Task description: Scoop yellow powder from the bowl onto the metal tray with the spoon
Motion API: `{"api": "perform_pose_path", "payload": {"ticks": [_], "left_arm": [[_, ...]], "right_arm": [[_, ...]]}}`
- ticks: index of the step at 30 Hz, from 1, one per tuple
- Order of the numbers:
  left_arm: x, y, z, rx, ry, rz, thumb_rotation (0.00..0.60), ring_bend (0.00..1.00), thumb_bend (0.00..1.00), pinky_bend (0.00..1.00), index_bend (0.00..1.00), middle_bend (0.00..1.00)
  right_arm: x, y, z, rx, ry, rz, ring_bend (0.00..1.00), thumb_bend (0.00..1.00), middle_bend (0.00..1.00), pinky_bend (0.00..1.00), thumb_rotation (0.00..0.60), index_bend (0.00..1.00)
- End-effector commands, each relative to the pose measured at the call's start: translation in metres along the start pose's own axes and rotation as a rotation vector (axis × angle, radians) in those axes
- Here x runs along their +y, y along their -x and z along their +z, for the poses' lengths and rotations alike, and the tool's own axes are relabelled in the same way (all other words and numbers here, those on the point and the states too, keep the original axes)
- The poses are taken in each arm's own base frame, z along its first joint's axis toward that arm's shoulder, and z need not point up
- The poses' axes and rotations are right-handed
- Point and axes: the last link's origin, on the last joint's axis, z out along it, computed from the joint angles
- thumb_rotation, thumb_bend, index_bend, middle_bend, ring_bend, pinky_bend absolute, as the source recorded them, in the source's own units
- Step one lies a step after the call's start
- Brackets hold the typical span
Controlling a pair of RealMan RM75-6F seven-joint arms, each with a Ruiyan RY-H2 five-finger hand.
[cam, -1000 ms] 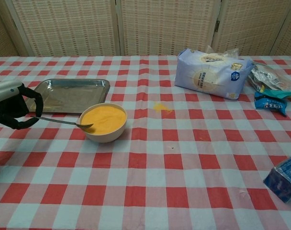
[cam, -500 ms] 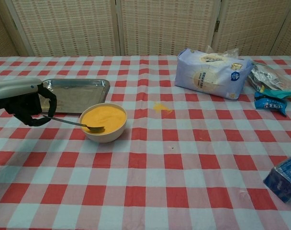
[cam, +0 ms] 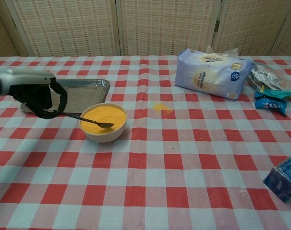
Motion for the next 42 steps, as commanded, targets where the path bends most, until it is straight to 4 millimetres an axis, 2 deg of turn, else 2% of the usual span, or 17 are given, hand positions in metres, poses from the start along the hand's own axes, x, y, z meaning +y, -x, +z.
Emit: {"api": "perform_pose_path", "payload": {"ticks": [1, 7, 21, 35, 42], "left_arm": [[0.000, -0.004, 0.004, -0.020, -0.006, 0.006, 0.600, 1.00, 0.54, 1.00, 0.95, 1.00], [0.000, -0.006, 0.018, -0.057, -0.034, 0.052, 0.600, 1.00, 0.53, 1.00, 0.95, 1.00], [0.001, -0.013, 0.043, -0.039, -0.096, 0.029, 0.600, 1.00, 0.54, 1.00, 0.95, 1.00], [-0.003, -0.033, 0.057, -0.064, -0.117, -0.096, 0.600, 1.00, 0.54, 1.00, 0.95, 1.00], [-0.008, -0.042, 0.053, -0.068, -0.121, -0.149, 0.600, 1.00, 0.53, 1.00, 0.95, 1.00]], "right_arm": [[0.001, 0.000, 0.001, -0.002, 0.004, 0.000, 0.00, 0.18, 0.00, 0.00, 0.600, 0.00], [0.004, 0.000, 0.003, -0.001, 0.019, 0.000, 0.00, 0.18, 0.00, 0.00, 0.600, 0.00], [0.009, -0.001, 0.005, 0.001, 0.043, 0.001, 0.00, 0.18, 0.00, 0.00, 0.600, 0.00], [0.011, -0.002, 0.005, 0.005, 0.052, 0.001, 0.00, 0.18, 0.00, 0.00, 0.600, 0.00], [0.010, -0.002, 0.005, 0.002, 0.048, 0.002, 0.00, 0.18, 0.00, 0.00, 0.600, 0.00]]}}
